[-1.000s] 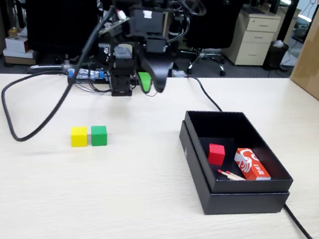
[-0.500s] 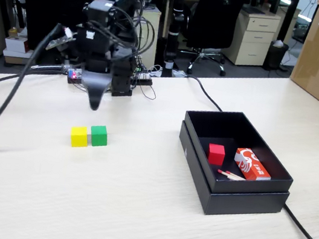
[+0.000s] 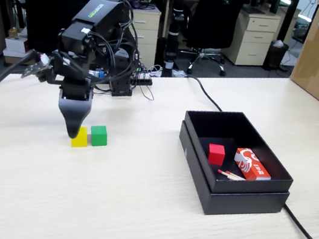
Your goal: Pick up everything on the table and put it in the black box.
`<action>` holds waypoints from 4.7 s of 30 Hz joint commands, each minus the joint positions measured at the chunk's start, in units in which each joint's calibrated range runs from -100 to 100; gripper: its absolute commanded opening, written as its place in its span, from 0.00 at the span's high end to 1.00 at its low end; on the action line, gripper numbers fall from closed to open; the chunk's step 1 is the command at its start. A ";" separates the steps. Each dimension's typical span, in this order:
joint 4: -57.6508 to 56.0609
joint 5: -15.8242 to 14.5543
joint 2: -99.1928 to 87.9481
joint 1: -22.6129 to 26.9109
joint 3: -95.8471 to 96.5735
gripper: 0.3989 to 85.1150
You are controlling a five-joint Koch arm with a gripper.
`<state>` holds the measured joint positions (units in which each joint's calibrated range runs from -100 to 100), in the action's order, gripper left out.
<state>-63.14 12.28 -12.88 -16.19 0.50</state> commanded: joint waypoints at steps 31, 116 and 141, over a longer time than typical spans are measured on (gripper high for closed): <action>4.01 1.95 -6.11 -1.51 -6.67 0.99; -2.99 -3.22 -46.04 10.21 16.18 0.43; 0.21 -1.07 -13.68 4.64 4.21 0.44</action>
<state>-64.46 11.01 -26.73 -11.11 8.72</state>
